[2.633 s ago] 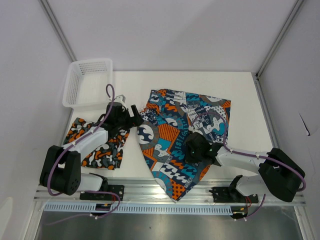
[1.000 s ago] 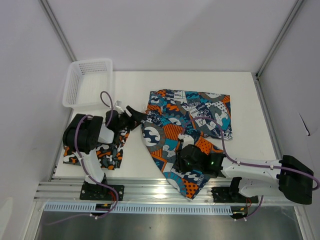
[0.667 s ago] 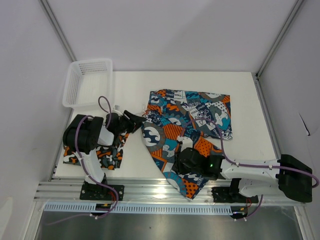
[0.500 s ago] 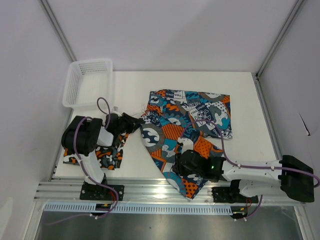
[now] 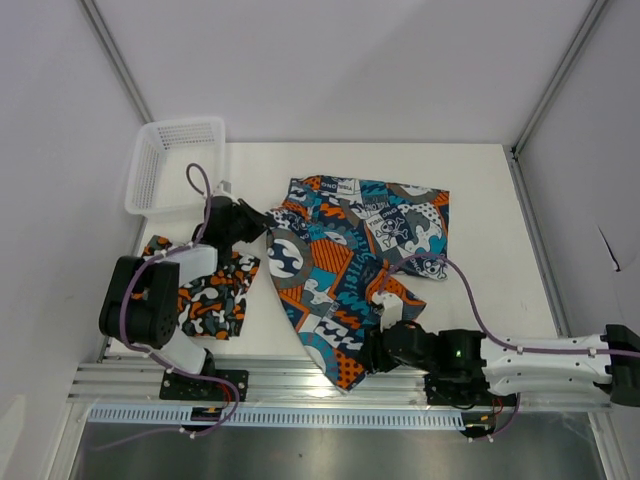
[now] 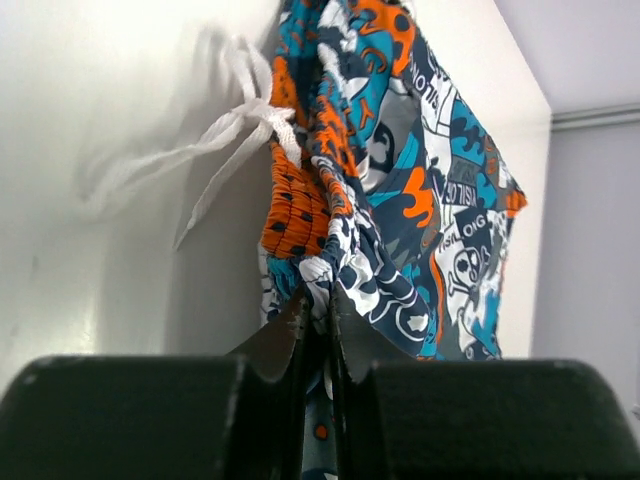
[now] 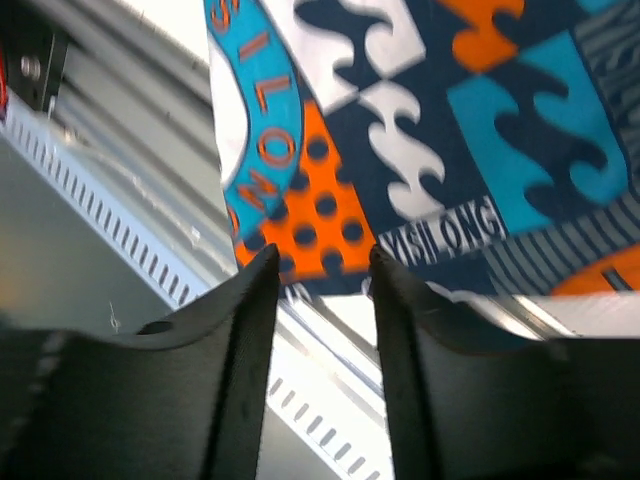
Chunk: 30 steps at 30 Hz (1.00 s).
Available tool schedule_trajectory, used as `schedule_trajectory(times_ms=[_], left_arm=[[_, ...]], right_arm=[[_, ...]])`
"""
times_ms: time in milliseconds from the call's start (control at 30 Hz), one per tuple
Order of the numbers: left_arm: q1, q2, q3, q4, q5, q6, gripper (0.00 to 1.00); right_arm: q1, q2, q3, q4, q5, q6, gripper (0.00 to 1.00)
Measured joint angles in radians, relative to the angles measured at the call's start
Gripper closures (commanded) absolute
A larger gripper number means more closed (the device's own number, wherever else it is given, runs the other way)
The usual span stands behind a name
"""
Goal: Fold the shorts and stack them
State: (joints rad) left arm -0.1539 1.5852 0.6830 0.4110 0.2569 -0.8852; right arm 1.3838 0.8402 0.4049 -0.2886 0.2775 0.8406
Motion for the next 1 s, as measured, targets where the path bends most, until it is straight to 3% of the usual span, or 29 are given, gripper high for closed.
schedule_trajectory(times_ms=[267, 367, 633, 867, 967, 1000], left_arm=[[-0.008, -0.017, 0.067, -0.195, -0.091, 0.135, 0.86], [-0.012, 0.002, 0.091, -0.246, -0.105, 0.159, 0.87], [-0.024, 0.012, 0.127, -0.311, -0.142, 0.207, 0.86], [-0.033, 0.028, 0.17, -0.37, -0.176, 0.249, 0.86], [-0.038, 0.034, 0.179, -0.385, -0.191, 0.262, 0.86], [-0.039, 0.034, 0.181, -0.391, -0.197, 0.266, 0.86]], right_arm=[[0.158, 0.097, 0.011, -0.017, 0.032, -0.021, 0.27], [0.223, 0.213, 0.086, -0.053, 0.078, -0.033, 0.25], [0.326, 0.546, 0.376, -0.11, 0.177, -0.087, 0.25], [0.337, 0.674, 0.423, -0.151, 0.169, -0.124, 0.29], [0.34, 0.689, 0.429, -0.179, 0.169, -0.128, 0.4], [0.341, 0.69, 0.429, -0.186, 0.169, -0.129, 0.49]])
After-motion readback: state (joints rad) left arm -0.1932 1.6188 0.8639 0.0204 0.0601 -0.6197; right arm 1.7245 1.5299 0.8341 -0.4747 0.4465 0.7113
